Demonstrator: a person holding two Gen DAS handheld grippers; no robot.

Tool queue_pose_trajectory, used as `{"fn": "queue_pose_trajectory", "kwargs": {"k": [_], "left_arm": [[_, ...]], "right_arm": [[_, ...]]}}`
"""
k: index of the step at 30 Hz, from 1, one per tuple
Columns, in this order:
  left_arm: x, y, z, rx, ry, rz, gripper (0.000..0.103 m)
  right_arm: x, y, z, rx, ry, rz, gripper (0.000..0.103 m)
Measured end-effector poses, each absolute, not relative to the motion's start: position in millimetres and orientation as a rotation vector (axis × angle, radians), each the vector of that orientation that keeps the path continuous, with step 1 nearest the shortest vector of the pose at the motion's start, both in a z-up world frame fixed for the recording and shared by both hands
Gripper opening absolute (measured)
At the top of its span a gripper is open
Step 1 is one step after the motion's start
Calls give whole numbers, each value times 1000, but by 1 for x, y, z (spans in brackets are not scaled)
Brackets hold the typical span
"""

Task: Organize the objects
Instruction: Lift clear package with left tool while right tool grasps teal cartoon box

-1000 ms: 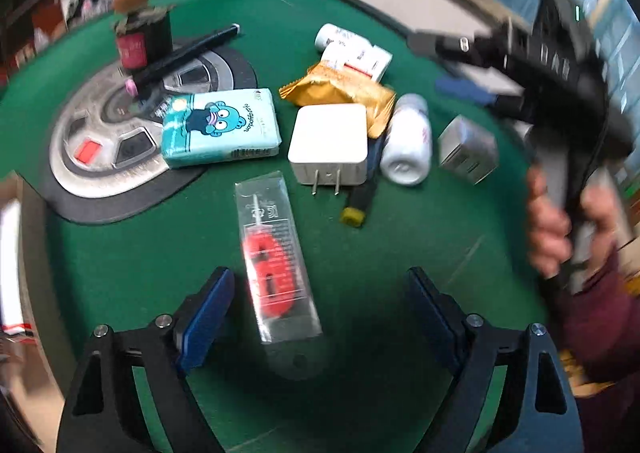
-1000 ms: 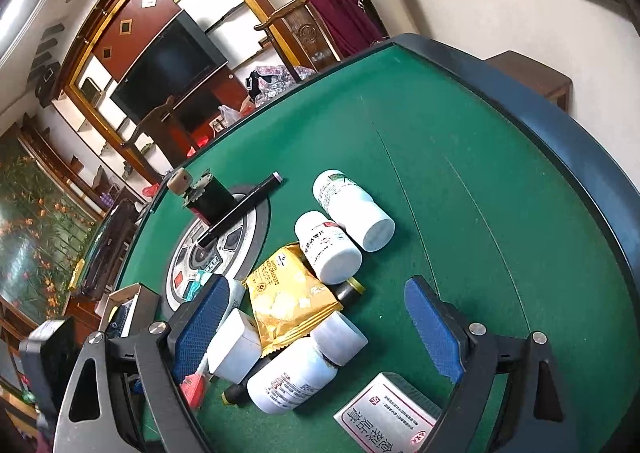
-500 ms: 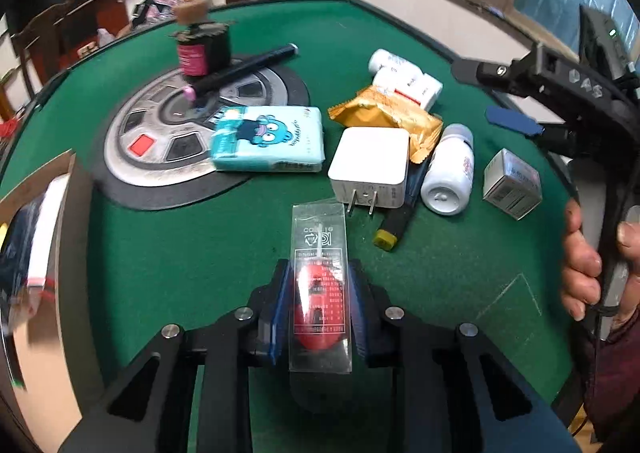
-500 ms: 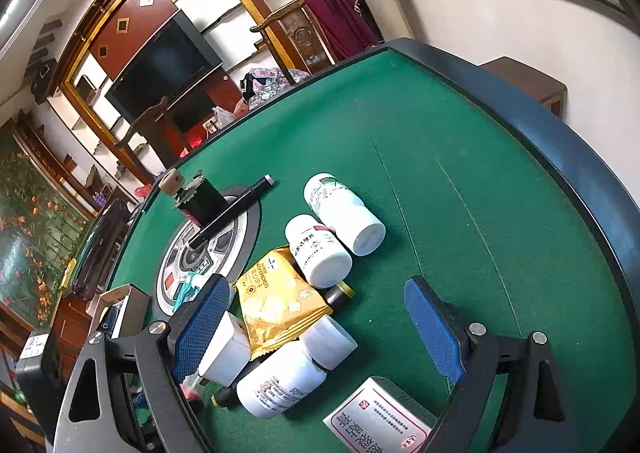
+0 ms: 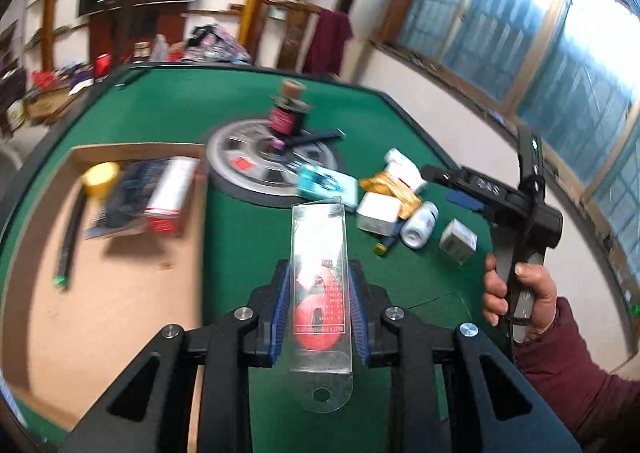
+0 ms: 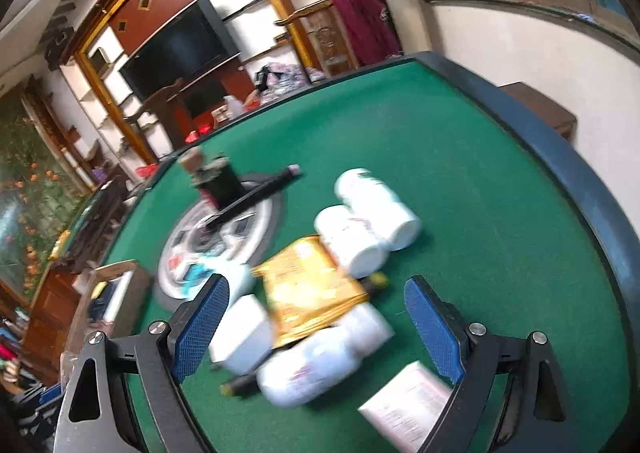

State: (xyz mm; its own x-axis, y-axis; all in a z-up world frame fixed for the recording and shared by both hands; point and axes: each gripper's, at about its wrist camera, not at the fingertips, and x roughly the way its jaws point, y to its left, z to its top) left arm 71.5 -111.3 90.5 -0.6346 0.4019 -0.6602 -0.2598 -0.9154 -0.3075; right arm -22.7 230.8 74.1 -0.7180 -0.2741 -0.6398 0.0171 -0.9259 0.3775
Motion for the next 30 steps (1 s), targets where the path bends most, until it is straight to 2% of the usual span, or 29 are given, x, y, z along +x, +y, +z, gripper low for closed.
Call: {"fn": "queue_pose_trajectory", "kwargs": {"k": [5, 10, 19, 26, 29, 30], "left_arm": [[91, -176, 96, -1044, -428, 2606, 27], [108, -211, 85, -1005, -579, 2588, 27], [126, -230, 80, -980, -597, 2600, 27], [128, -227, 78, -986, -591, 2581, 27], [125, -225, 77, -999, -586, 2574, 27], [124, -224, 77, -1003, -587, 2571, 27]], "right_arm": [[-29, 189, 101, 1106, -386, -2655, 93], [-62, 153, 108, 1193, -172, -2664, 94], [-111, 113, 72, 1388, 92, -2503, 94], [-117, 71, 39, 1427, 477, -2377, 94], [-113, 63, 27, 1417, 602, -2345, 89], [-112, 63, 25, 1414, 613, -2340, 82]]}}
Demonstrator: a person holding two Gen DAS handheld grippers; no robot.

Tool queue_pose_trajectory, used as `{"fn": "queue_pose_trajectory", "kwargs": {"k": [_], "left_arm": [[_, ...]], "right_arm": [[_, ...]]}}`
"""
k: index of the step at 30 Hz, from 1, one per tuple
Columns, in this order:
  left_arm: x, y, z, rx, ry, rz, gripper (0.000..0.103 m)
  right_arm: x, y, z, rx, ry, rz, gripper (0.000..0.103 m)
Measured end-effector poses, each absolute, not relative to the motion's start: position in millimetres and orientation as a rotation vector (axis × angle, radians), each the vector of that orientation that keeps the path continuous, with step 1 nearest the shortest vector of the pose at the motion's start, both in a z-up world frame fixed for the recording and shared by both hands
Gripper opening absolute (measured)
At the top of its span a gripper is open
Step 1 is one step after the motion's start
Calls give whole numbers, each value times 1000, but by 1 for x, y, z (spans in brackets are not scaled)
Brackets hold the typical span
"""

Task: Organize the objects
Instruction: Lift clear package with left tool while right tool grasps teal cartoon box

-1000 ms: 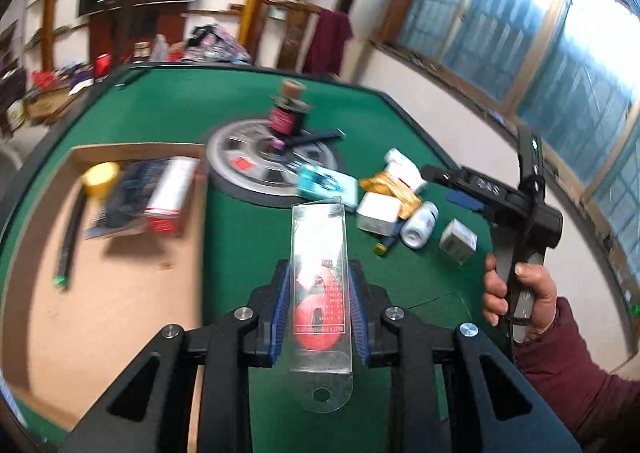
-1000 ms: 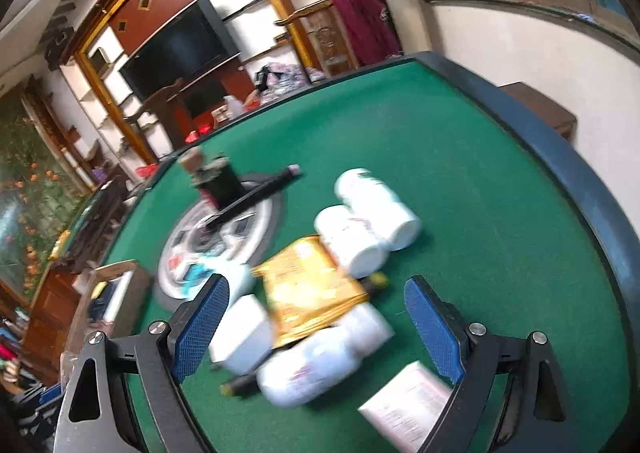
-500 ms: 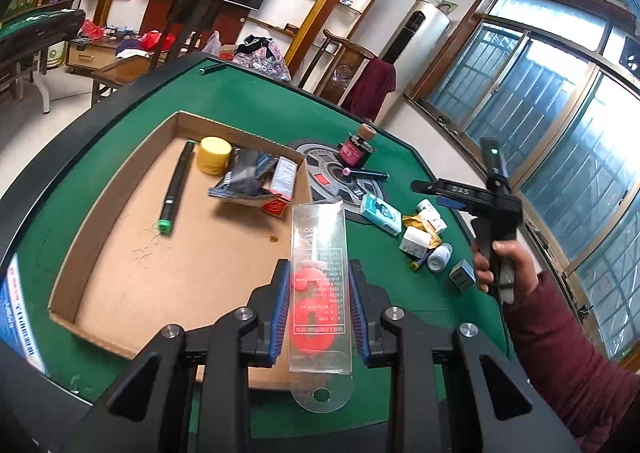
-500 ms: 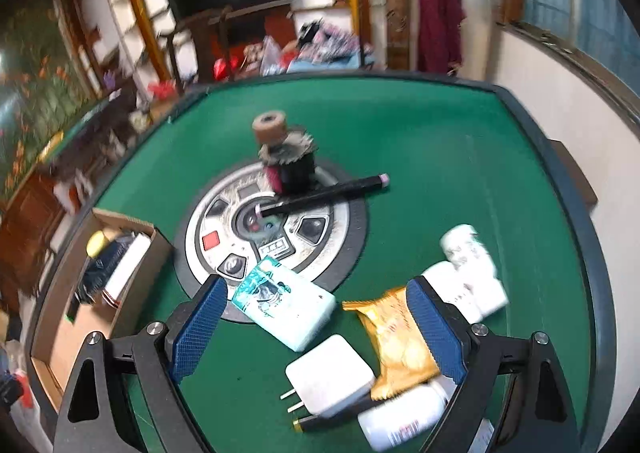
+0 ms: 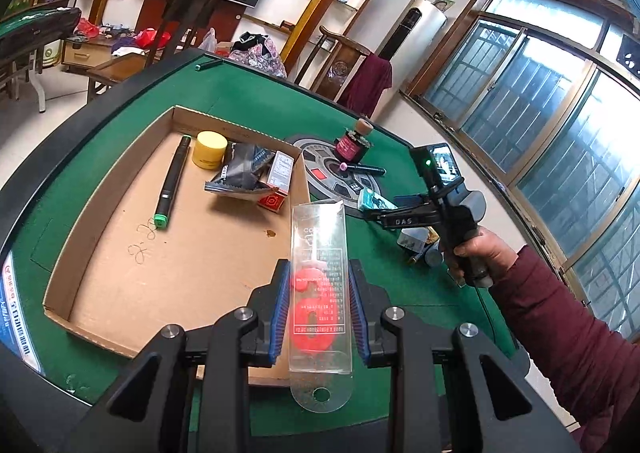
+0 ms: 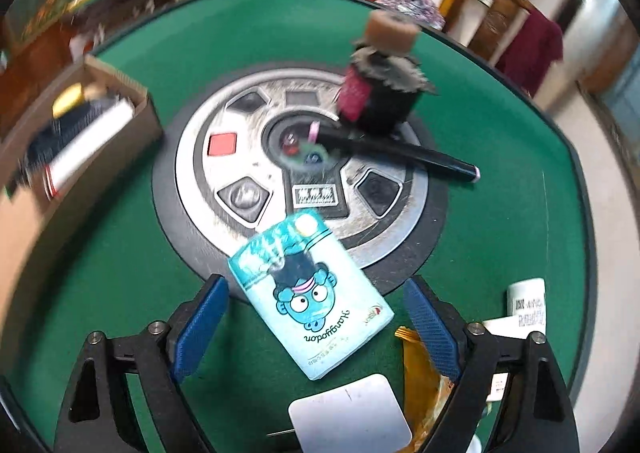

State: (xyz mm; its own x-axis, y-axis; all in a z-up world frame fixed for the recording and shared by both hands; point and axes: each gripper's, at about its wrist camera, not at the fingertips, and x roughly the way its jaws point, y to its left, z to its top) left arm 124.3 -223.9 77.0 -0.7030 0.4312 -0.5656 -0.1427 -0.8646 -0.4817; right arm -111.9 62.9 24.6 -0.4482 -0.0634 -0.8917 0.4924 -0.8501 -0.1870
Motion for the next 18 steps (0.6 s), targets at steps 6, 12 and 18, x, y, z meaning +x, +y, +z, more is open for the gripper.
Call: {"fn": "queue_pose_trajectory", "kwargs": {"k": [6, 12, 18], "left_arm": [[121, -220, 75, -1014, -580, 2567, 27], [124, -226, 78, -1007, -578, 2588, 27], [128, -235, 74, -1011, -630, 2585, 27]], "right_arm": [[-115, 75, 29, 1438, 430, -2354, 50], [-103, 90, 49, 1405, 213, -2376, 28], [-84, 81, 59, 1390, 237, -2384, 22]]}}
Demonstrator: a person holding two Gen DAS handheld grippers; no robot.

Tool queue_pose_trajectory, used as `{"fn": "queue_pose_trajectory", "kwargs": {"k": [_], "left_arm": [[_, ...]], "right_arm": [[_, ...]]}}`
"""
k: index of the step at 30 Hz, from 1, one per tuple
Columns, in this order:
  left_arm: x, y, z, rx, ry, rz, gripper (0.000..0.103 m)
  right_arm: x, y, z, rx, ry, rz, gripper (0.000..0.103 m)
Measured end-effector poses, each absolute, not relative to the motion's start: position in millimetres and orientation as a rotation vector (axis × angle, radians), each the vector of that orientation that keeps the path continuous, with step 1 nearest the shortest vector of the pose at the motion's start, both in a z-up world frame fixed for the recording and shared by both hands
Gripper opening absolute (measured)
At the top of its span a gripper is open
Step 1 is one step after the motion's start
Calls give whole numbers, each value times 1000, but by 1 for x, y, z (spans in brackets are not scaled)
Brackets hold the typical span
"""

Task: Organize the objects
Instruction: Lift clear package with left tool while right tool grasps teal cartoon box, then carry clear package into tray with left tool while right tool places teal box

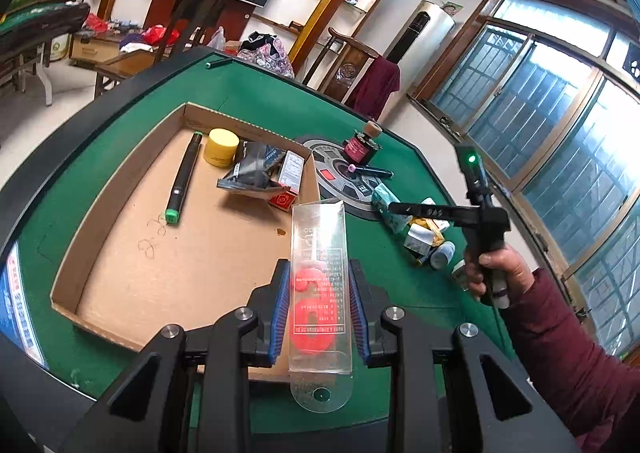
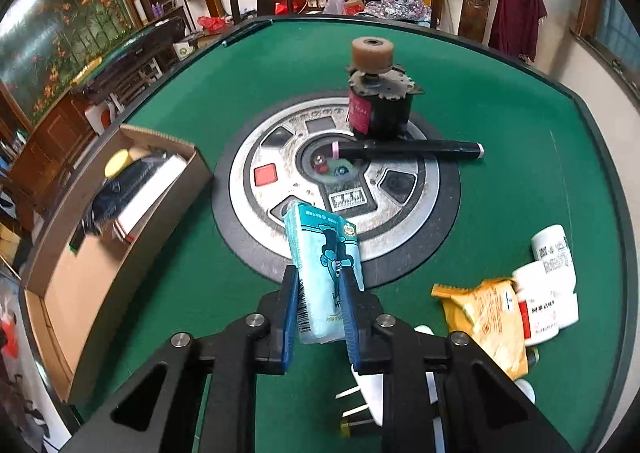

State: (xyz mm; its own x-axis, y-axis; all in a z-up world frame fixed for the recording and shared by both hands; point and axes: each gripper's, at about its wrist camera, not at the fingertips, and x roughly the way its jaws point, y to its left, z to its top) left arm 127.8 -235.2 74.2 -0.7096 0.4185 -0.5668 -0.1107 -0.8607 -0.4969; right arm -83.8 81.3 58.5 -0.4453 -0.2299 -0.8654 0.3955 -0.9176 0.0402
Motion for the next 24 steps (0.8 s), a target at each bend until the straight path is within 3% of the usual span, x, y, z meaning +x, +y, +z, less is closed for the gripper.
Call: {"fn": "queue_pose_trajectory", "kwargs": {"k": [6, 8, 9, 11, 13, 24], "left_arm": [[135, -235, 71, -1025, -640, 2582, 27], [136, -237, 71, -1025, -648, 2585, 27], [137, -237, 72, -1023, -650, 2587, 27], [140, -239, 74, -1016, -641, 2602, 27], [141, -241, 74, -1014, -631, 2617, 27], [114, -256, 83, -1085, -444, 2743, 27]], "right_arm": [[-88, 65, 43, 1403, 404, -2468, 34], [-93, 60, 36, 1398, 460, -2501, 34], [-95, 60, 34, 1402, 467, -2511, 34], [-94, 63, 34, 1392, 461, -2559, 21], [-92, 71, 41, 1380, 368, -2563, 16], [-43, 42, 106, 1255, 36, -2369, 16]]}}
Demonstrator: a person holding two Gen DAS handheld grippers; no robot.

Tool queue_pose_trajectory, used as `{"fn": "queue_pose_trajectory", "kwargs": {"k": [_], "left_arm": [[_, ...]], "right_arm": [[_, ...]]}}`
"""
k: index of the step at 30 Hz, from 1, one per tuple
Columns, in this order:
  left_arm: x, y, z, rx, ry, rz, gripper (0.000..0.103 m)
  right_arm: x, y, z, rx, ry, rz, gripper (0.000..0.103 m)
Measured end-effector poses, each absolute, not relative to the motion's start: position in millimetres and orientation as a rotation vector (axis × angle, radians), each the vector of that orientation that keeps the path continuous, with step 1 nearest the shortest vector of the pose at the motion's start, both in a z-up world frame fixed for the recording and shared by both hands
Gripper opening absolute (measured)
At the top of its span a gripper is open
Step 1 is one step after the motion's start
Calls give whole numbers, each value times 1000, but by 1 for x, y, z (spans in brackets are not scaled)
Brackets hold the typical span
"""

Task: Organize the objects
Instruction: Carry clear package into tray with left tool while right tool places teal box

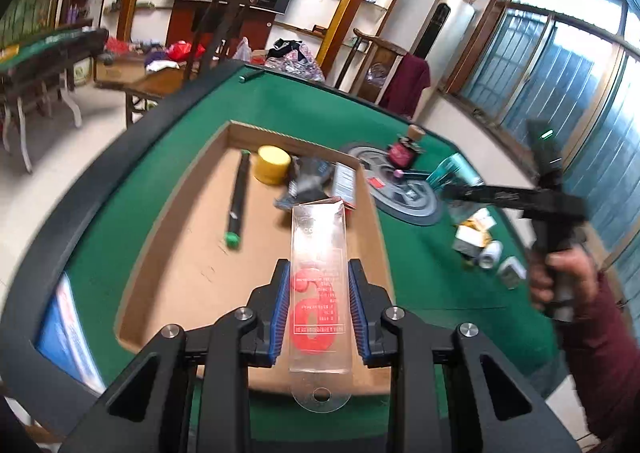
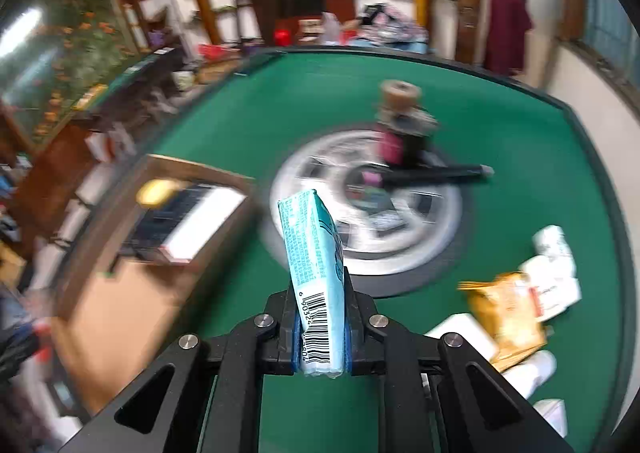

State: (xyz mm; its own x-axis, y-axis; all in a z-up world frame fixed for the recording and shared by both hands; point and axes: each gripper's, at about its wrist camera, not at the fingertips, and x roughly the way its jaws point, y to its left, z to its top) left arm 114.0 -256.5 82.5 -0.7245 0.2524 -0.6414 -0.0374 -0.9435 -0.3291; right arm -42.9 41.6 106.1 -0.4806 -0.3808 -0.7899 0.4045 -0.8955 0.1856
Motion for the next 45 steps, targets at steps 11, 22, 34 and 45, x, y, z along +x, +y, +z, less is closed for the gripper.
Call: {"fn": "queue_pose_trajectory", "kwargs": {"k": [11, 22, 34, 45], "left_arm": [[38, -282, 77, -1234, -311, 2763, 27], [-23, -298, 43, -1405, -325, 2726, 27], [-33, -318, 29, -1433, -450, 2742, 32], [-14, -319, 50, -1347, -570, 2725, 71]], "right_arm": [[-11, -76, 85, 1303, -60, -2055, 16], [-12, -132, 47, 1370, -2, -1998, 17], [-21, -145, 34, 1368, 43, -2021, 19], [-12, -134, 46, 1308, 48, -2067, 44]]}}
